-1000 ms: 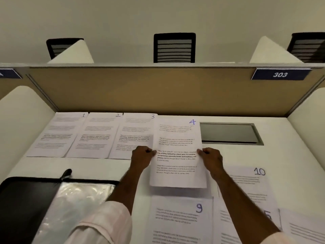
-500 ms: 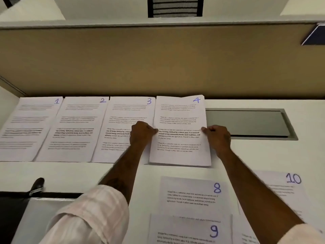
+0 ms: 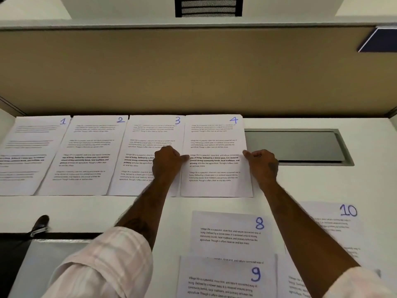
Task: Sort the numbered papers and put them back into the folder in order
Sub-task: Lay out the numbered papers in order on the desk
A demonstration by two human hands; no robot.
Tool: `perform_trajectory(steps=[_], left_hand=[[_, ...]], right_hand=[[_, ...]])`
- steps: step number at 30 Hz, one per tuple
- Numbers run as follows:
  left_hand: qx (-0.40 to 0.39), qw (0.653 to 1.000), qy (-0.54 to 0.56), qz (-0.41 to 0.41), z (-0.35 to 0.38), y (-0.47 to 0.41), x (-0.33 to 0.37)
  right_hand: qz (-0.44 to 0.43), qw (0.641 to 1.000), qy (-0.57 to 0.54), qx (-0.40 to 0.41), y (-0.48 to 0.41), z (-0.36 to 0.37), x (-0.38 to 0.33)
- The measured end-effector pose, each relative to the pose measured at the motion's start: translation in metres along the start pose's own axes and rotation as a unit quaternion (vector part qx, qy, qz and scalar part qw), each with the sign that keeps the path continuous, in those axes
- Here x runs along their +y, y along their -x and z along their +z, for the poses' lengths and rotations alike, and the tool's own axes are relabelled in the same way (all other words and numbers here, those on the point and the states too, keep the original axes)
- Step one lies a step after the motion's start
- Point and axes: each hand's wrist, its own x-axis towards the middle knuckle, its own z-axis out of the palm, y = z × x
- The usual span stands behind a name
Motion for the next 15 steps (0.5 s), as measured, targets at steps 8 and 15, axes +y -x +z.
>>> perform_trajectory(steps=[8,15], left_hand=[[0.02,0.981,-0.084,0.172,-0.019,0.078,-0.016],[0.018,0.94,-0.211,0.266,-0.033,0.179,-0.041]], right_hand=[[-0.134,0.977,0.167,-0.022,0.082,-0.041,0.038],[-0.174,0.923,0.338,-0.062,0.176,-0.093,0.08]])
